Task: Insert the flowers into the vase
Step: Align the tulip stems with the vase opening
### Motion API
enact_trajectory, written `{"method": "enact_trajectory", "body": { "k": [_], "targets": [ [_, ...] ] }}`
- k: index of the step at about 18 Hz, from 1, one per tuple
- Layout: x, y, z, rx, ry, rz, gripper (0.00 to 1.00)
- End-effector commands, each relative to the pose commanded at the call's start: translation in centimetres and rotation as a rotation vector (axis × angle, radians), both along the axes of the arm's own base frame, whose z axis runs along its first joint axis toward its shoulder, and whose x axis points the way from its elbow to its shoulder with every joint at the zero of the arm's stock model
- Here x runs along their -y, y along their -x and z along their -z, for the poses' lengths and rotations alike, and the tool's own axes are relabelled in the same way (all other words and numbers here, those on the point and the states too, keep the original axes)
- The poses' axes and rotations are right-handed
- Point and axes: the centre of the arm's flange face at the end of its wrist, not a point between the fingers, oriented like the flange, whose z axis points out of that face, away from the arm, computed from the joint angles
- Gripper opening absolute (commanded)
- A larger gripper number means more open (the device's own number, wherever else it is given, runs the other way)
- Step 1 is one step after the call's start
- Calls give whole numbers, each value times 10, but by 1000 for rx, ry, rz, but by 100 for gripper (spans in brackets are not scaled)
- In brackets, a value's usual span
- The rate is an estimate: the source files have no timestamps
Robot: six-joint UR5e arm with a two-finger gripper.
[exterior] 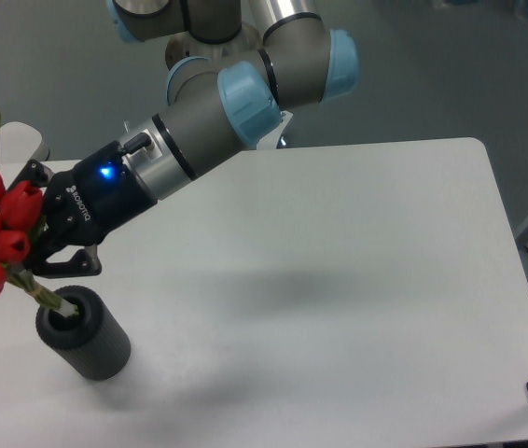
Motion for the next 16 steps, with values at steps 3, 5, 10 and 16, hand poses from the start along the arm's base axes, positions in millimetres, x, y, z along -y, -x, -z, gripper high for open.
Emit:
{"method": "enact_trajectory", "body": {
  "k": [3, 5, 10, 16],
  "targets": [
    [-1, 1, 4, 2, 1, 2, 34],
    [-1, 1, 5, -5, -13, 9, 34],
    [-3, 4, 13, -12, -26, 20, 34],
    [0, 0, 34, -34, -36, 36, 34]
  ]
}}
